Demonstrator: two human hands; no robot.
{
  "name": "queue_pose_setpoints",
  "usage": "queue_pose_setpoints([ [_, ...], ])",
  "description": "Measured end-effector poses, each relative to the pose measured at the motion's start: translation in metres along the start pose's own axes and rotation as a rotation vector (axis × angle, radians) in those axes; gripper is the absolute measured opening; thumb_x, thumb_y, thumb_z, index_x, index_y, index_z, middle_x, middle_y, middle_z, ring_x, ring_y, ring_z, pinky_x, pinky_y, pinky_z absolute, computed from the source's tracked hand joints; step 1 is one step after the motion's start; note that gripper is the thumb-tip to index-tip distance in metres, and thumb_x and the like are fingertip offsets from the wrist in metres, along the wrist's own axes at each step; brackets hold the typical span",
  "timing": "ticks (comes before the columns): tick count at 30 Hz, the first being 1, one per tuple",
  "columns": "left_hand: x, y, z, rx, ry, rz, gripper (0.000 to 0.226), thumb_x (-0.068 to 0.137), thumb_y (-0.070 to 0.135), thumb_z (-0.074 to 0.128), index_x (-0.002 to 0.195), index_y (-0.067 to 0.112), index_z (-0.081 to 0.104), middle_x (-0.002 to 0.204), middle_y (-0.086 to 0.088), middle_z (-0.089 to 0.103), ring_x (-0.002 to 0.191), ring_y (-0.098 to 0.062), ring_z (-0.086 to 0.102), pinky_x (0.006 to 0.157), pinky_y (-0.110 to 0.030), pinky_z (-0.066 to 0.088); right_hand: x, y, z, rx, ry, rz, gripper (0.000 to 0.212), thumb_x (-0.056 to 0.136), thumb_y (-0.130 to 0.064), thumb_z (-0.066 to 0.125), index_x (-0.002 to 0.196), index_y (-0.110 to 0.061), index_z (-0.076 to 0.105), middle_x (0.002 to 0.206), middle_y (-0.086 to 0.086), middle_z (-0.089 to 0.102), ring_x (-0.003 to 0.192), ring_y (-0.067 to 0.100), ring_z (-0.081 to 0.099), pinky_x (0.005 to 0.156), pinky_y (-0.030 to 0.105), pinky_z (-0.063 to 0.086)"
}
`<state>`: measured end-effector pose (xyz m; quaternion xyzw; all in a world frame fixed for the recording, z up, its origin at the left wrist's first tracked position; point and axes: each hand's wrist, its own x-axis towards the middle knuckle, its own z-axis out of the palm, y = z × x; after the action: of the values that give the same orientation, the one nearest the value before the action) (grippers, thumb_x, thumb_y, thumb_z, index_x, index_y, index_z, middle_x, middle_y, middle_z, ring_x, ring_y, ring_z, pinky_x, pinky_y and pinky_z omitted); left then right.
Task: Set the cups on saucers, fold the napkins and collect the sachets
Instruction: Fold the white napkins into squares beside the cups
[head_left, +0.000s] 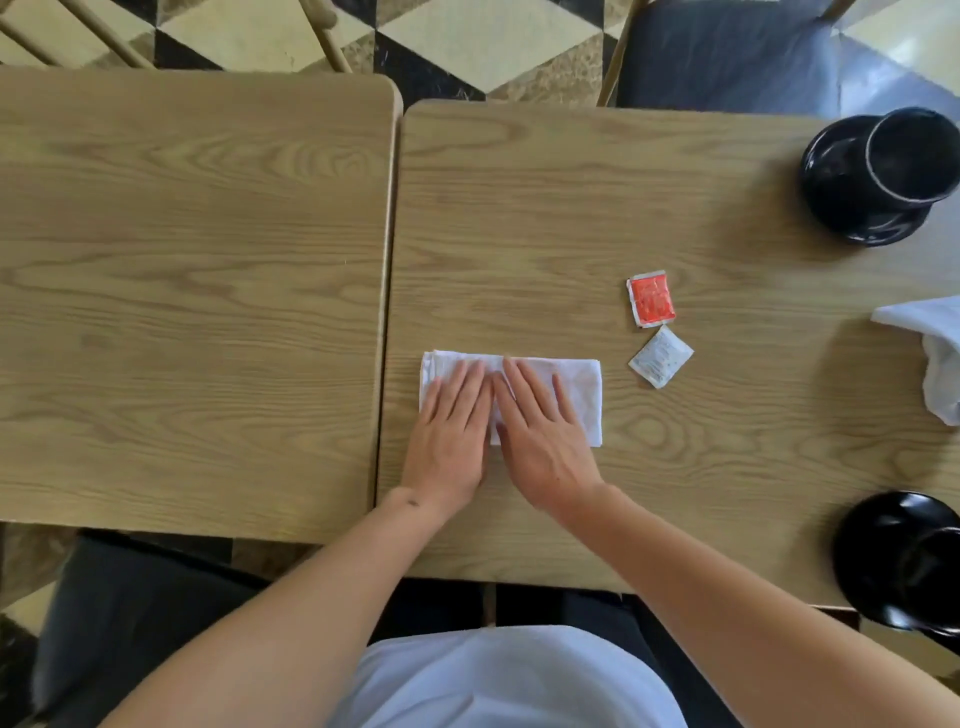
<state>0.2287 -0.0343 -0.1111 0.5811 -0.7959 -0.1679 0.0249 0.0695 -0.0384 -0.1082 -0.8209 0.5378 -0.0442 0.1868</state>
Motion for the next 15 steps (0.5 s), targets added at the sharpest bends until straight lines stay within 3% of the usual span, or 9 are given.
queue_pose_setpoints([
  [4, 0.007, -0.005, 0.013, -0.031, 0.027, -0.008, 0.064, 0.090, 0.011, 0.057, 0.149, -0.006, 0.039, 0.160, -0.021, 0.034, 0.151, -0.034, 0.026, 0.122, -0.052, 0.023, 0.010, 0.000, 0.016, 0.059, 0.038, 0.006, 0.057, 0.101, -0.024, 0.039, 0.154, -0.004, 0.035, 0.164, 0.013, 0.030, 0.153, 0.025, 0.022, 0.123, 0.054, 0.016],
  [11, 0.004, -0.014, 0.031, 0.101, 0.041, 0.012, 0.060, 0.105, 0.031, 0.031, 0.159, 0.004, 0.024, 0.168, -0.013, 0.018, 0.156, -0.031, 0.011, 0.124, -0.054, 0.015, 0.011, 0.013, 0.030, 0.076, 0.125, -0.003, 0.053, 0.103, -0.021, 0.049, 0.153, -0.005, 0.040, 0.162, 0.012, 0.034, 0.152, 0.026, 0.027, 0.124, 0.051, 0.018],
  [15, -0.002, -0.017, 0.035, 0.147, 0.031, -0.040, 0.063, 0.105, 0.039, 0.033, 0.161, 0.012, 0.022, 0.168, -0.011, 0.015, 0.156, -0.030, 0.010, 0.122, -0.059, 0.015, 0.005, 0.028, 0.030, 0.032, 0.119, -0.037, 0.052, 0.106, -0.031, 0.044, 0.154, -0.013, 0.040, 0.164, 0.005, 0.031, 0.153, 0.024, 0.024, 0.124, 0.050, 0.018],
])
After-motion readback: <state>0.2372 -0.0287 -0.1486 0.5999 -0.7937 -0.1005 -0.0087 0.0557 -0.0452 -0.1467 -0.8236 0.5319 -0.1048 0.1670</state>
